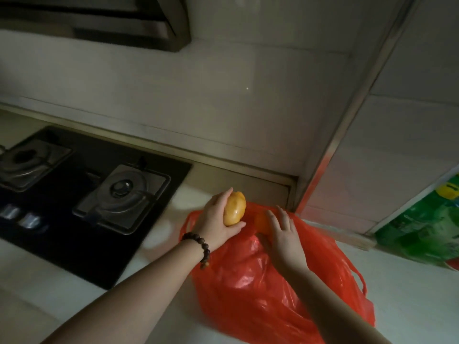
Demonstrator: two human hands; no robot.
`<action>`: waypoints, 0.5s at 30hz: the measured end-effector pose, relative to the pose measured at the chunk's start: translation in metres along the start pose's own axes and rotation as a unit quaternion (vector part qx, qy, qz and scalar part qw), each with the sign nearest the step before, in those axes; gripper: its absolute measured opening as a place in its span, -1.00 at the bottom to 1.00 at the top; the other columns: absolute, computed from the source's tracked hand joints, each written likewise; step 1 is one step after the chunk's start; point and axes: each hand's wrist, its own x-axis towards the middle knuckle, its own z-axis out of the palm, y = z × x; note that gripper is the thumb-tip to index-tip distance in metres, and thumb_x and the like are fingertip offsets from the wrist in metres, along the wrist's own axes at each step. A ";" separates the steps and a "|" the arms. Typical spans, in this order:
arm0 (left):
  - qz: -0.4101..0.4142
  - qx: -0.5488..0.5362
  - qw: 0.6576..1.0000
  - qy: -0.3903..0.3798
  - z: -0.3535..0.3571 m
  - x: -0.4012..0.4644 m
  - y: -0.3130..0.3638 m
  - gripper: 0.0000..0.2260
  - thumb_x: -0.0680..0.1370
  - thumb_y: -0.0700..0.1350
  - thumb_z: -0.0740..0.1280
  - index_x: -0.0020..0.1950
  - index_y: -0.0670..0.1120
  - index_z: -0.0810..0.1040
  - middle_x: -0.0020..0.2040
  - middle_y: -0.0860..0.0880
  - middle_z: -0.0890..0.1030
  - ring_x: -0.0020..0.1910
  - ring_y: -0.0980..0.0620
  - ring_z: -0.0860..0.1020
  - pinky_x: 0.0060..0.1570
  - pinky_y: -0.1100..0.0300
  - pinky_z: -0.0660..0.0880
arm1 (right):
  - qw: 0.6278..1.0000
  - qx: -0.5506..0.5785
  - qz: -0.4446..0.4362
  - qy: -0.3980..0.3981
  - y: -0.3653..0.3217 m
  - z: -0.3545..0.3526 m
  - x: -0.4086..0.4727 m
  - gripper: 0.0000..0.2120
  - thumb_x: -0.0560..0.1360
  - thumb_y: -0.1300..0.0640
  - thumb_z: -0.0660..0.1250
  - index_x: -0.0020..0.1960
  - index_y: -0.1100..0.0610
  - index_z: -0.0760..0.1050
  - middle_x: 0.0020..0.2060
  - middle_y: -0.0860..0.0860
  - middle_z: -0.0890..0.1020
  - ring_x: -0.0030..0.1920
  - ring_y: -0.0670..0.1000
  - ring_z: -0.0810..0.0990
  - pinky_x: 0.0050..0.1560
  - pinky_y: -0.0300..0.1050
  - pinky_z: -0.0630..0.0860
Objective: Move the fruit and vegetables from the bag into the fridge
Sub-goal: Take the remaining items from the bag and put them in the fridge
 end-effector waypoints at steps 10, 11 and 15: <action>-0.033 0.069 0.983 0.166 -0.169 -0.076 -0.036 -0.17 0.28 0.08 0.55 0.46 0.02 0.25 0.34 -0.08 0.37 0.27 -0.06 0.42 0.19 0.12 0.38 | 0.983 0.109 -0.137 0.049 -0.172 -0.025 -0.001 -0.43 0.51 -0.05 0.29 0.45 0.03 0.20 0.37 0.08 0.28 0.31 0.18 0.33 0.22 0.07 0.42; -0.041 0.074 0.980 0.180 -0.188 -0.093 -0.045 -0.17 0.28 0.08 0.55 0.46 0.03 0.24 0.34 -0.06 0.36 0.27 -0.06 0.42 0.20 0.12 0.39 | 0.980 0.113 -0.158 0.044 -0.196 -0.021 -0.006 -0.42 0.52 -0.07 0.29 0.46 0.03 0.19 0.36 0.08 0.29 0.29 0.18 0.34 0.21 0.07 0.43; -0.088 0.081 0.967 0.226 -0.263 -0.172 -0.085 -0.18 0.31 0.07 0.53 0.46 0.01 0.21 0.35 -0.05 0.31 0.27 -0.04 0.40 0.19 0.13 0.39 | 0.962 0.131 -0.240 0.017 -0.298 0.008 -0.038 -0.42 0.51 -0.12 0.27 0.46 -0.01 0.16 0.37 0.03 0.27 0.26 0.13 0.38 0.16 0.06 0.47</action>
